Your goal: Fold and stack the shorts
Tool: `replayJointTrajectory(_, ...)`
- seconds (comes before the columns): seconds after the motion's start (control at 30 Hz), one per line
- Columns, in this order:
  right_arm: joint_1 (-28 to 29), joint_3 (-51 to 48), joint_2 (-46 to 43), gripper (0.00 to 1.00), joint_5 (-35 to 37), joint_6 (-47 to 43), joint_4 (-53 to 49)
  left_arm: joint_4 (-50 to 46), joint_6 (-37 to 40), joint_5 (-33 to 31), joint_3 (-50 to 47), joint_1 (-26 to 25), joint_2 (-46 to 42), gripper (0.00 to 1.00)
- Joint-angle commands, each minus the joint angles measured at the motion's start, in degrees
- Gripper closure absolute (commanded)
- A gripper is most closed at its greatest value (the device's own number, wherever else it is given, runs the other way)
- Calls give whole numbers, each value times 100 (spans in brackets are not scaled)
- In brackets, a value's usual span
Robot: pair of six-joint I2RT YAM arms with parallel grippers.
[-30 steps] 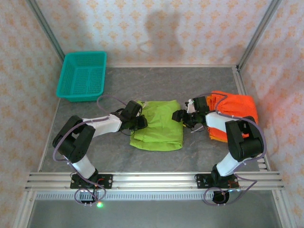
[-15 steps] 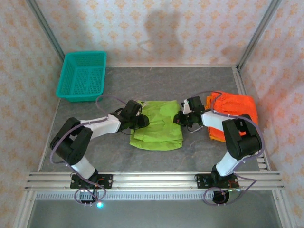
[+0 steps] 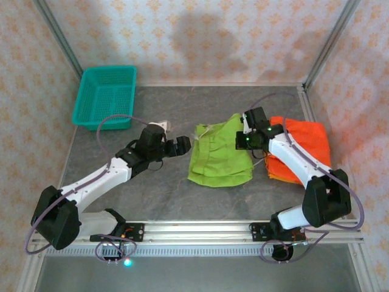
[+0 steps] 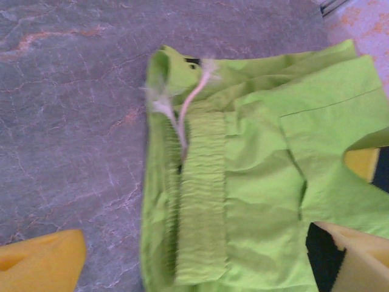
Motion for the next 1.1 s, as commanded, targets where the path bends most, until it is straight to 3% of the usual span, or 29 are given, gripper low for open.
replayJointTrajectory(0.0, 20, 478, -235, 100, 1174, -504, -1317, -249, 34, -203, -179, -31, -172, 0)
replayJointTrajectory(0.37, 4, 1451, -2, 100, 2473, -918, -2303, -90, -108, -170, -442, -40, -379, 0)
replayJointTrajectory(1.07, -356, 3670, 492, 100, 2699, -1480, -3302, -158, -135, -292, -480, -31, -511, 0)
